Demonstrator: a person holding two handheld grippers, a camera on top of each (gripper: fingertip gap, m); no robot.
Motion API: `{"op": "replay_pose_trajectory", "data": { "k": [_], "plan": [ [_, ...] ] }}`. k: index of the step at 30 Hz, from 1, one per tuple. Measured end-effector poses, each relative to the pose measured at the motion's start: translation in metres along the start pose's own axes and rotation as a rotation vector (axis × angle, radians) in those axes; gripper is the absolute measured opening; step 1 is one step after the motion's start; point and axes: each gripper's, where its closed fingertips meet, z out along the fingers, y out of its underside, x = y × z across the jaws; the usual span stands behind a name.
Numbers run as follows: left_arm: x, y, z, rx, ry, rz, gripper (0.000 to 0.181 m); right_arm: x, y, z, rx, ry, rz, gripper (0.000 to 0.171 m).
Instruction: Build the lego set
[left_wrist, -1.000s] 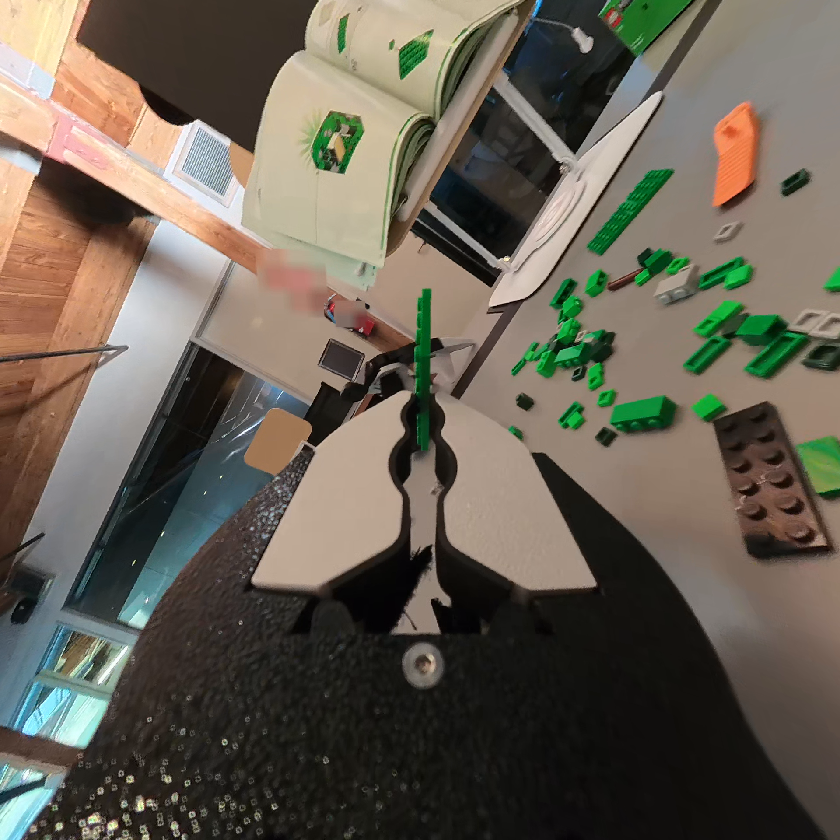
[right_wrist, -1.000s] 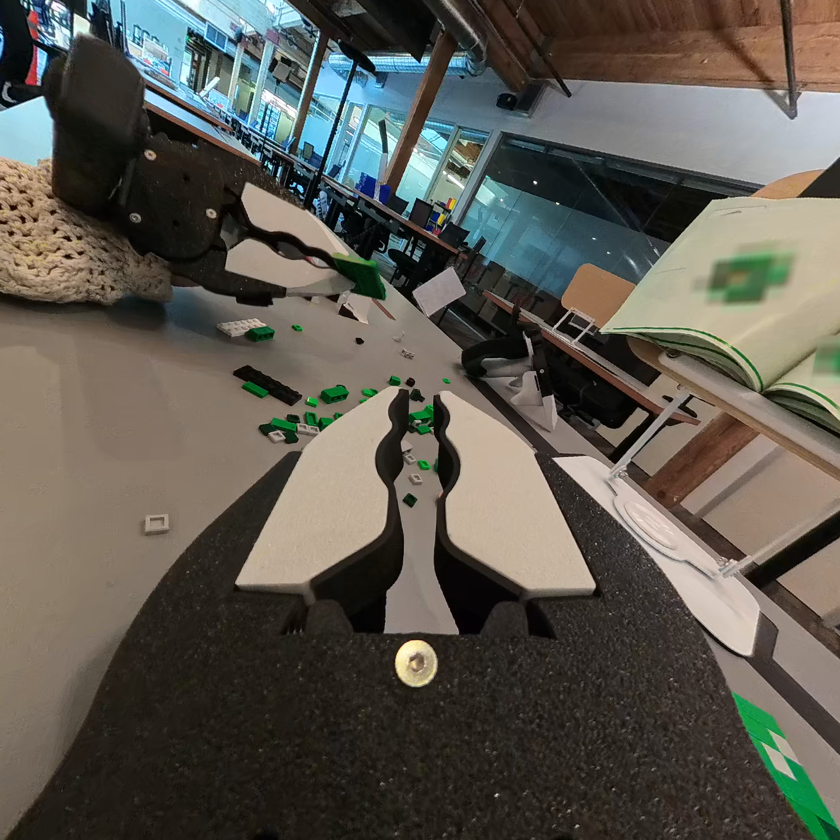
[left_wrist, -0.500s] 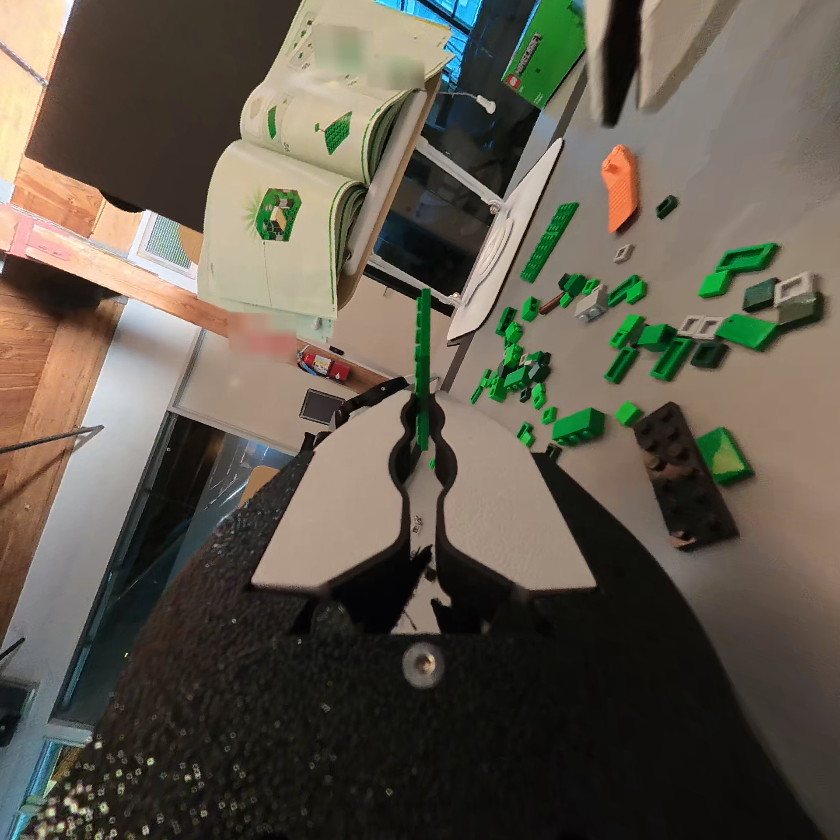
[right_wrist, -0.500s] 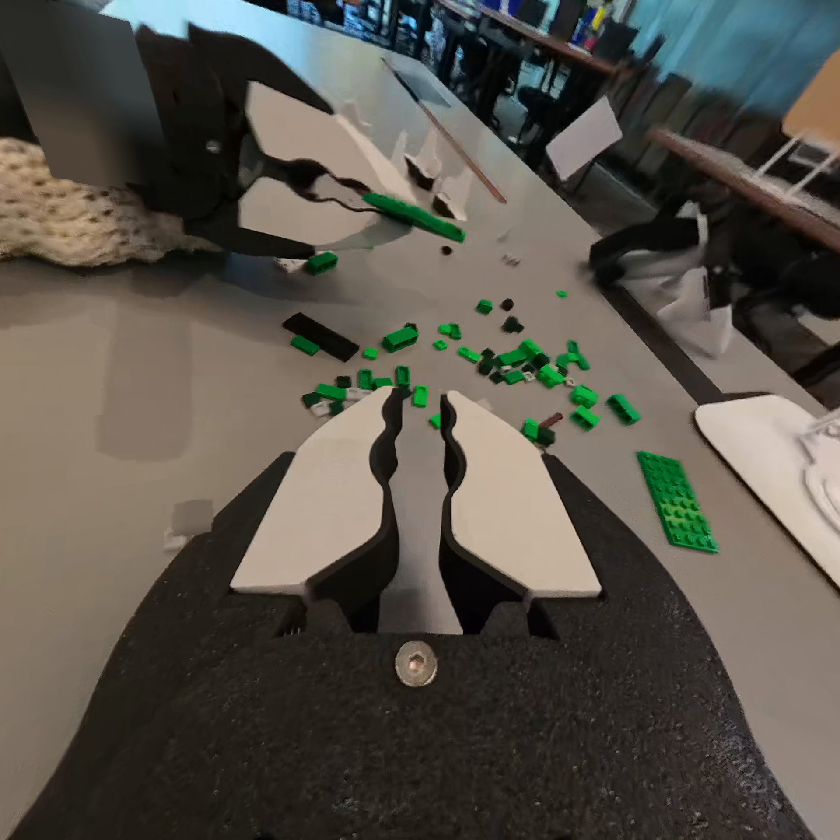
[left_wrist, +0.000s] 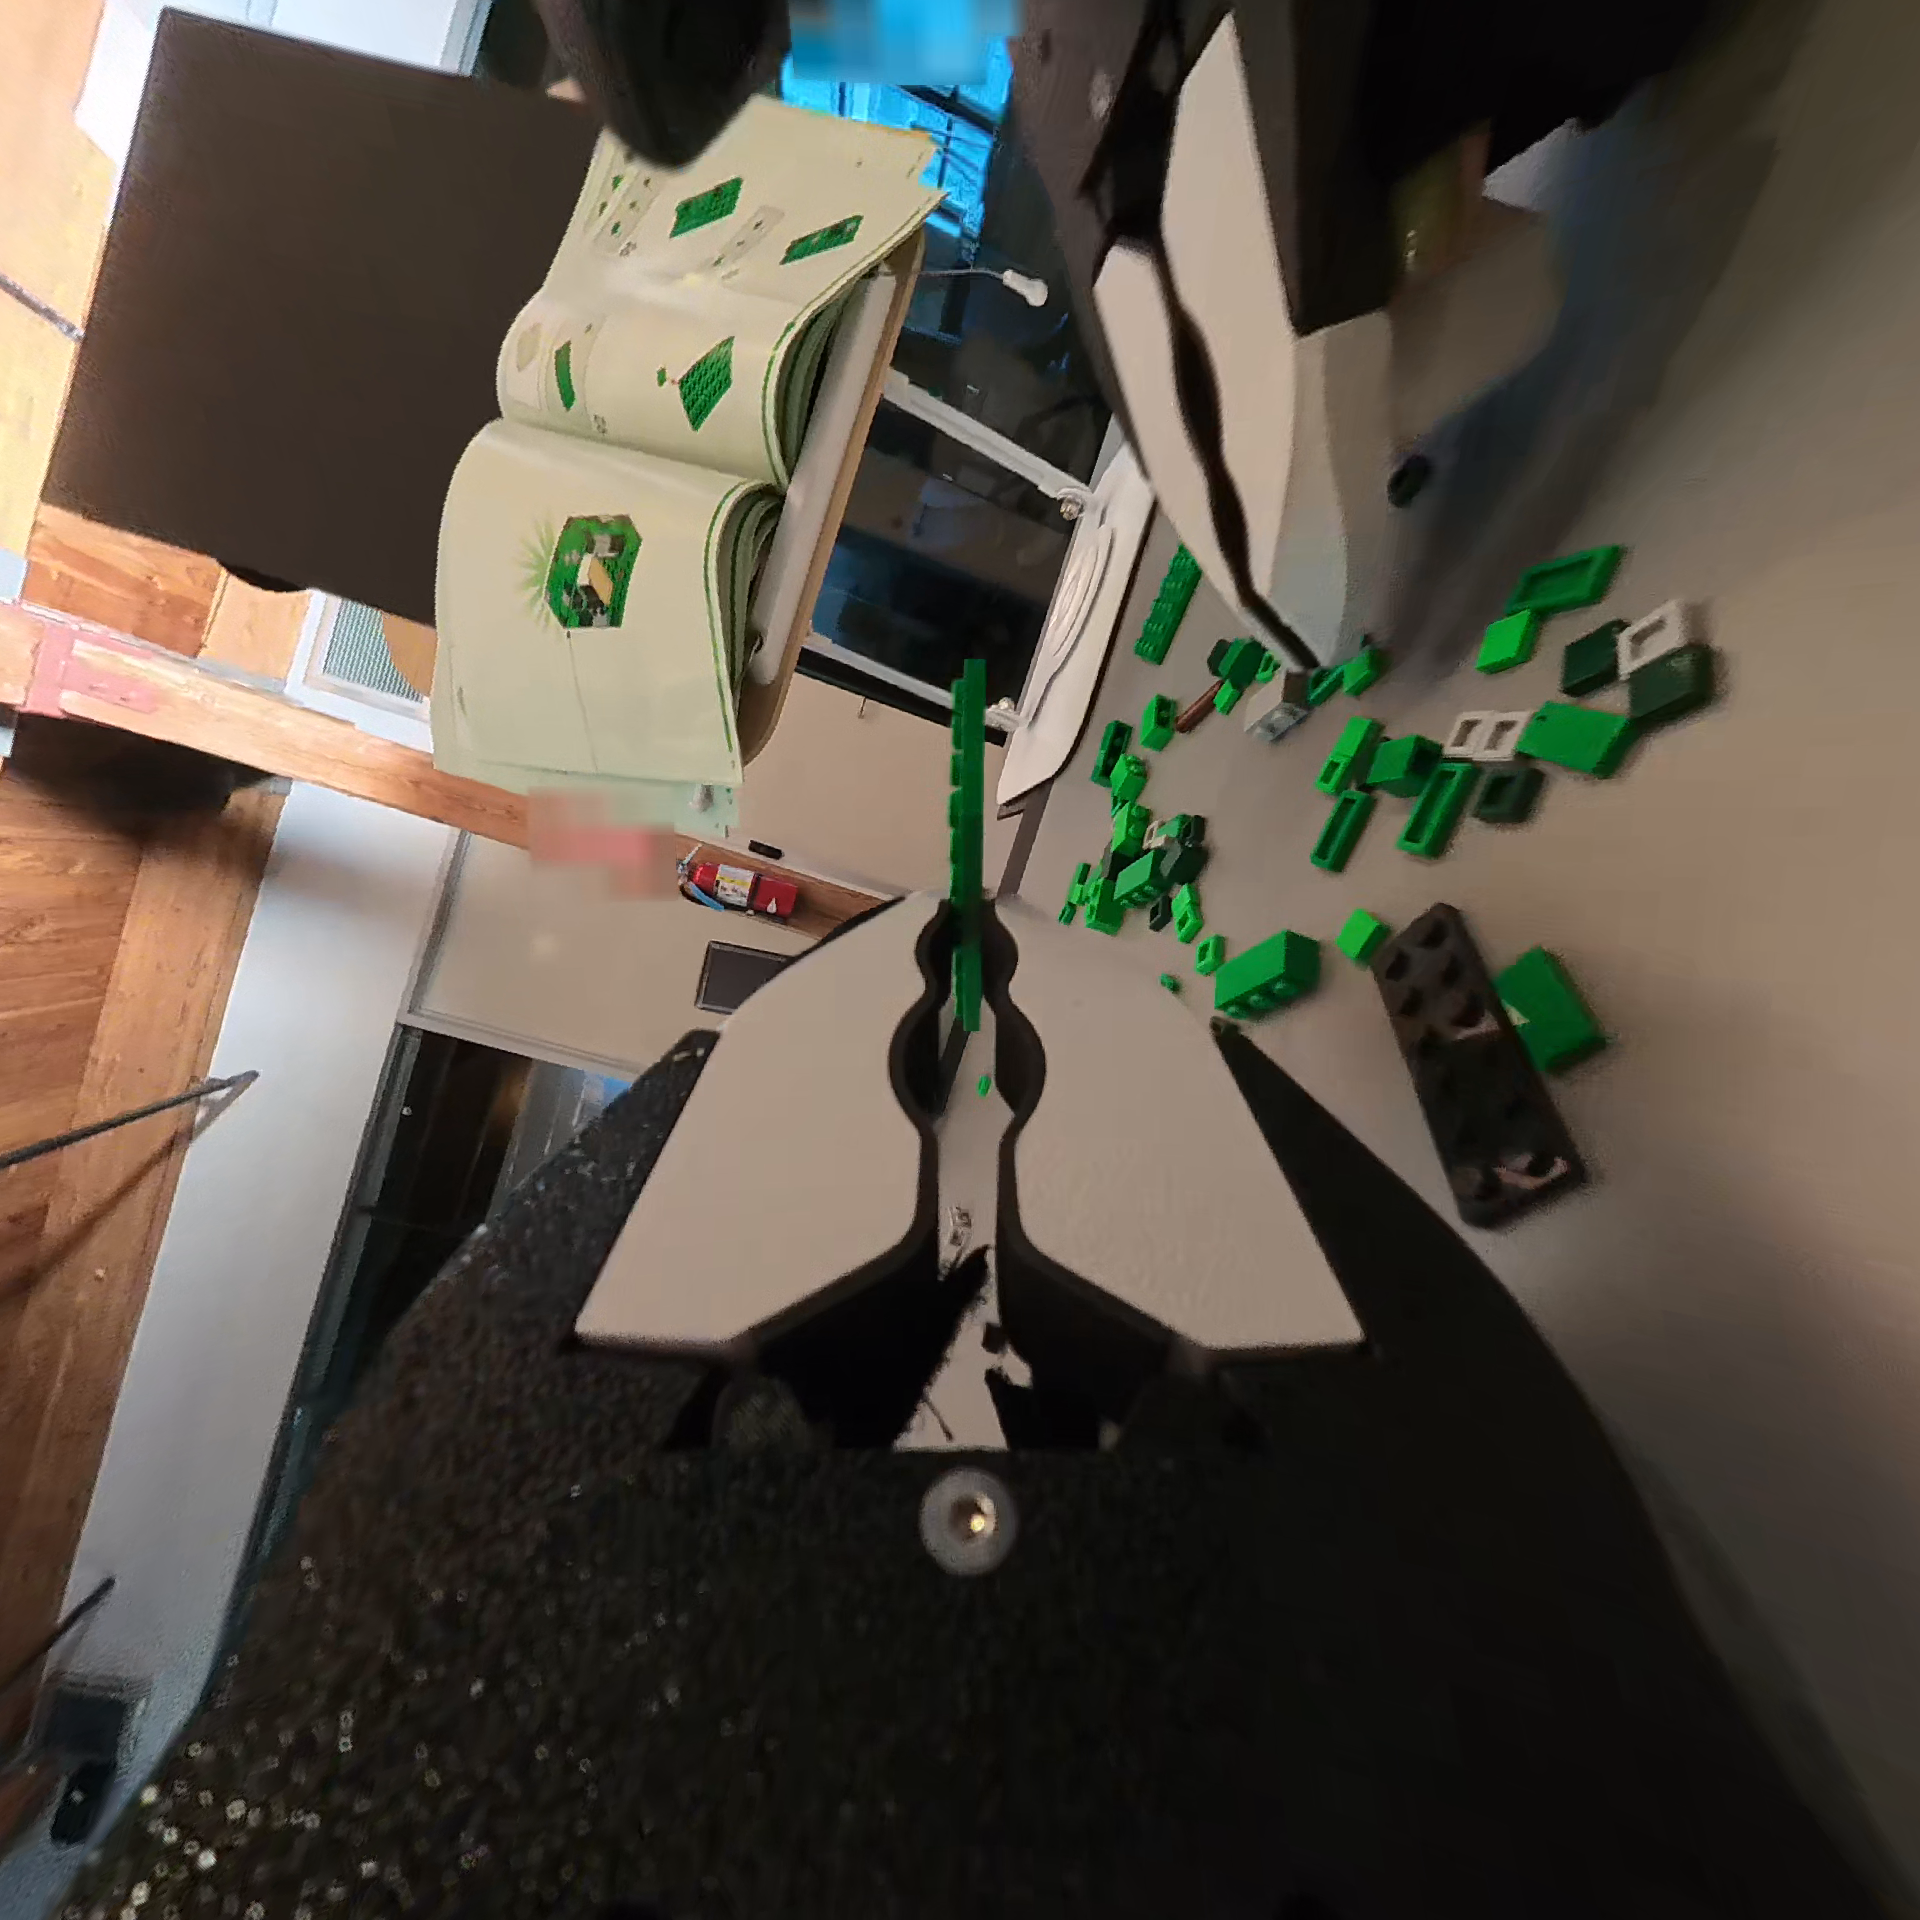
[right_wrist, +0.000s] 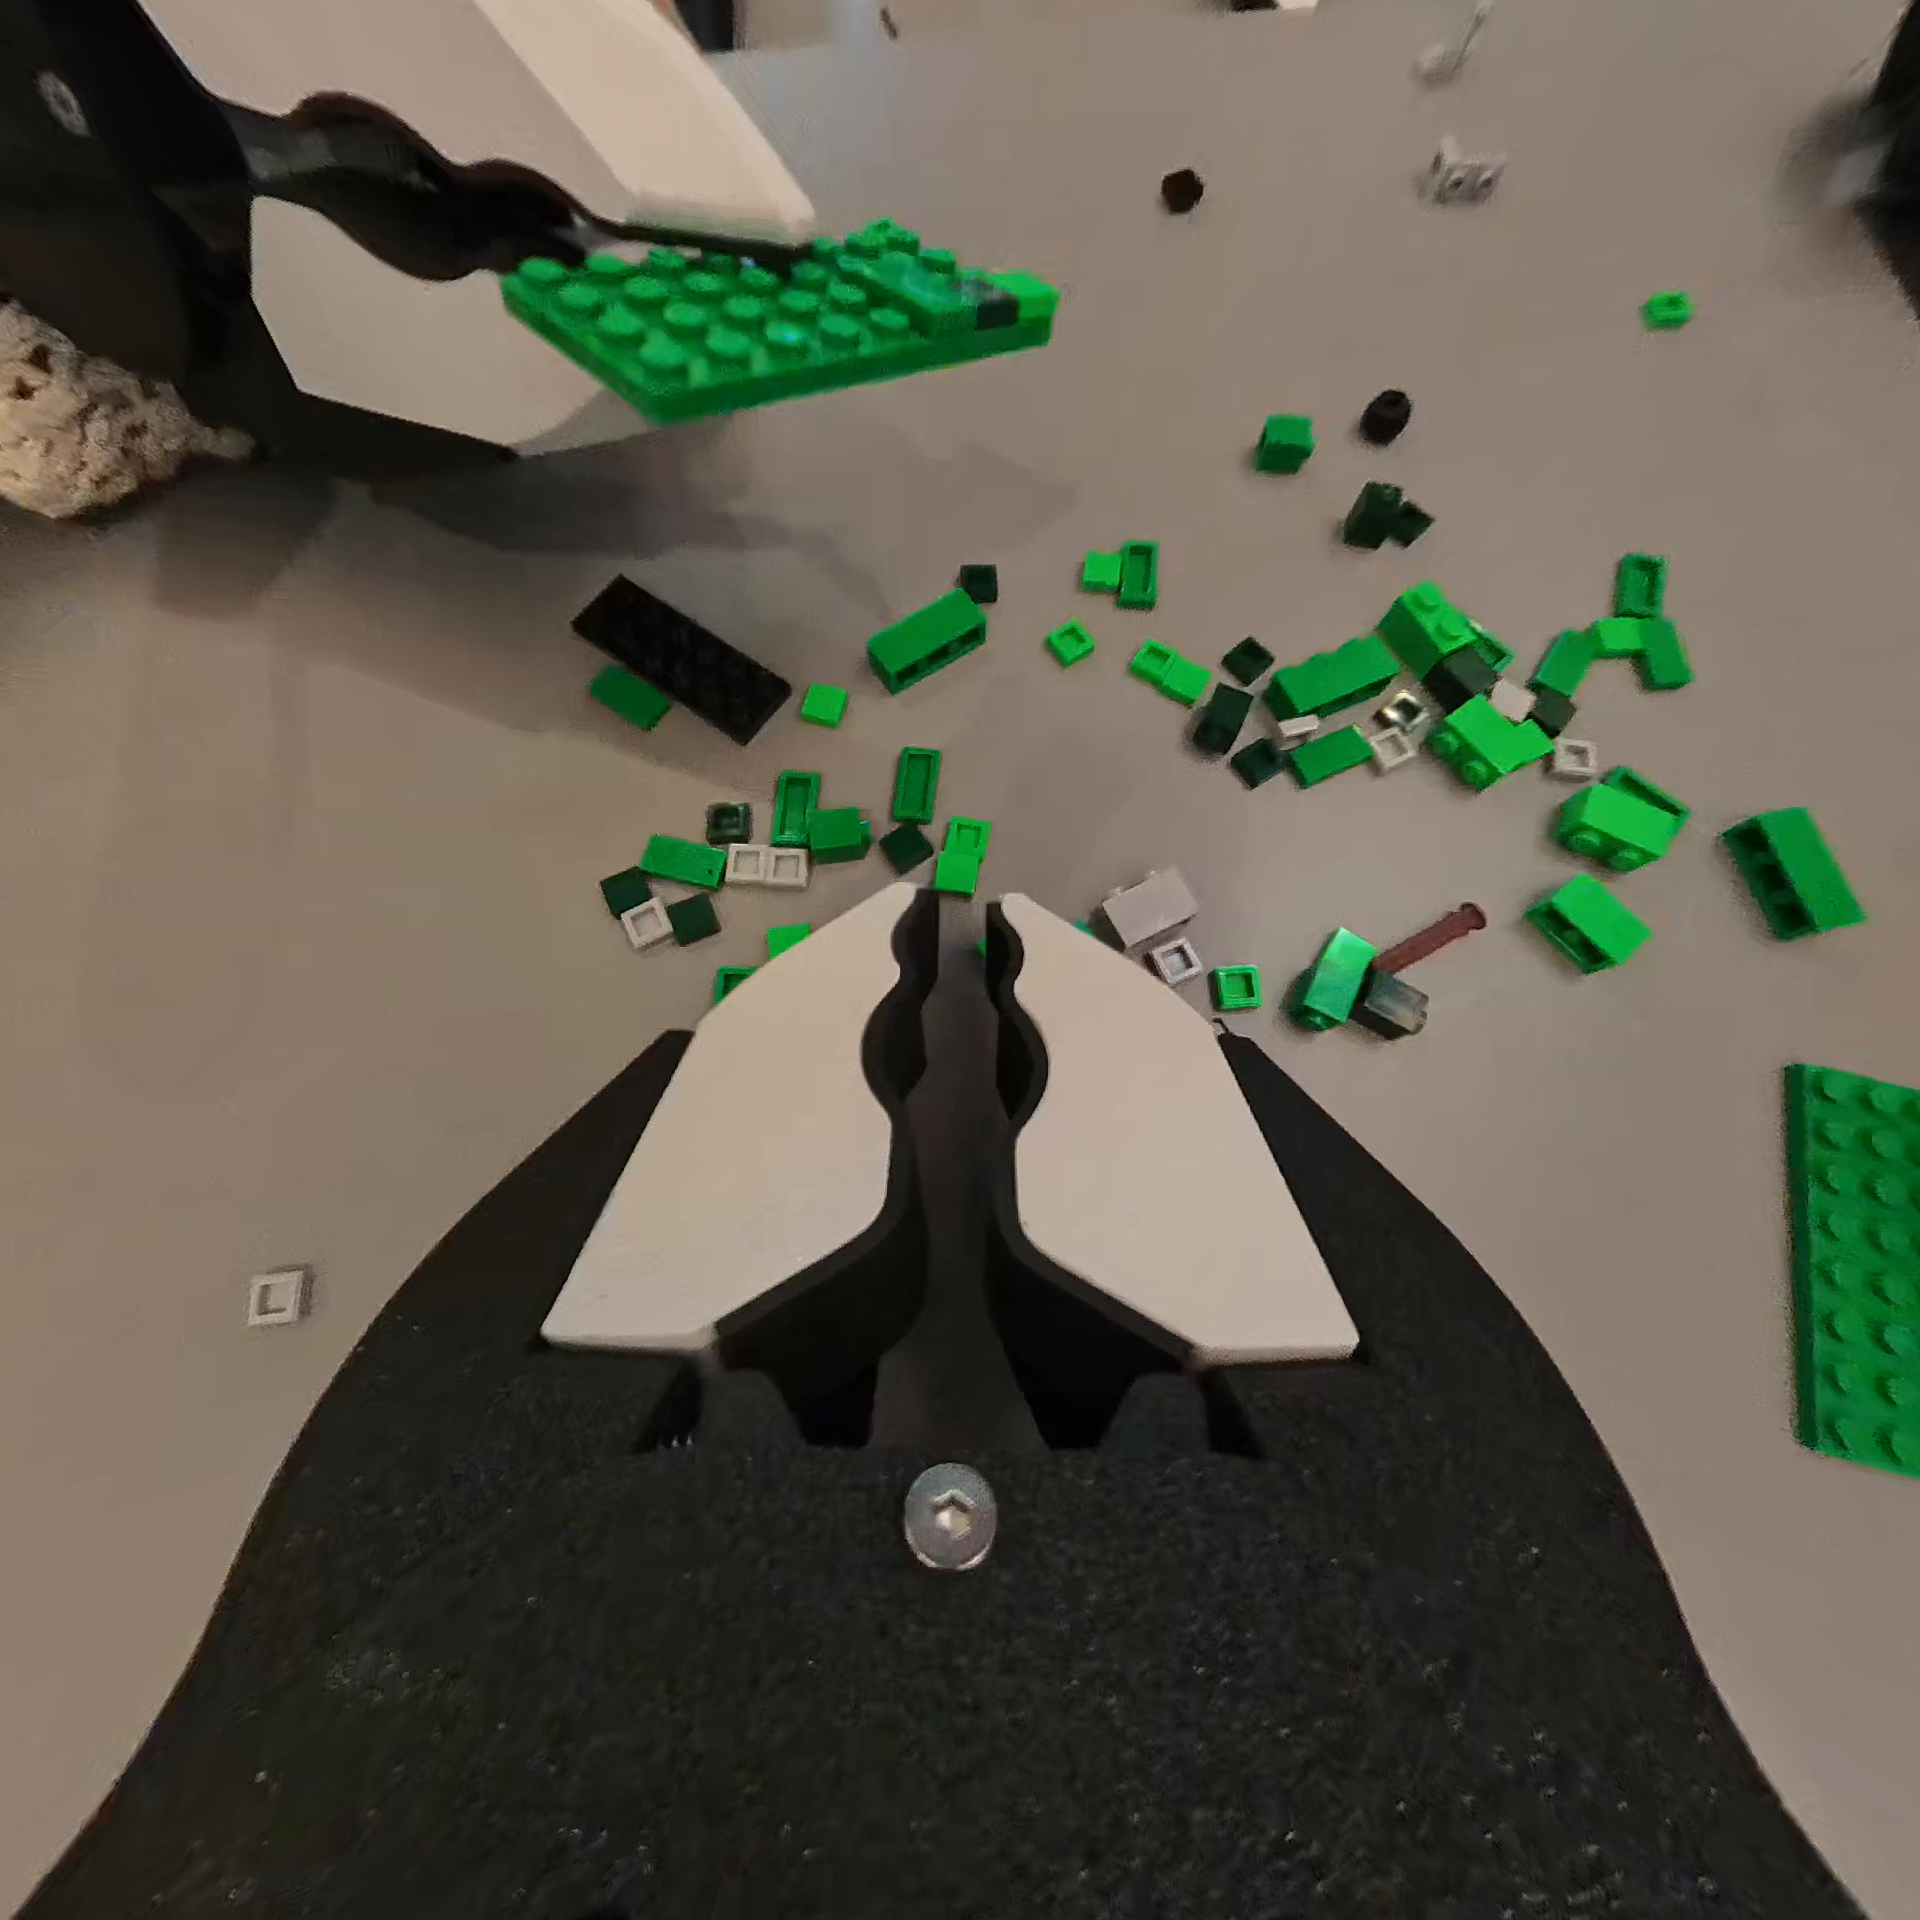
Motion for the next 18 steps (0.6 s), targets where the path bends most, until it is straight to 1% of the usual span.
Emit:
{"op": "replay_pose_trajectory", "data": {
  "k": [3, 5, 12, 13, 16, 18],
  "plan": [
    [0.003, -0.003, -0.001, 0.006, 0.010, 0.044, 0.004, -0.003, 0.003, 0.006, -0.042, -0.029, -0.024, 0.008],
    [0.006, -0.005, -0.001, 0.011, 0.017, 0.068, 0.004, -0.002, 0.005, 0.010, -0.082, -0.016, -0.057, 0.010],
    [0.012, -0.013, -0.002, 0.031, 0.038, 0.140, 0.004, -0.002, 0.003, 0.015, -0.124, -0.036, -0.059, 0.012],
    [0.013, -0.014, -0.002, 0.034, 0.040, 0.150, 0.004, -0.002, 0.003, 0.015, -0.130, -0.037, -0.062, 0.008],
    [0.015, -0.020, -0.003, 0.056, 0.046, 0.172, 0.004, -0.004, 0.005, 0.013, -0.142, -0.057, -0.083, 0.007],
    [0.015, -0.027, -0.004, 0.079, 0.037, 0.198, 0.004, -0.004, 0.005, 0.003, -0.146, -0.072, -0.094, 0.007]
  ]
}}
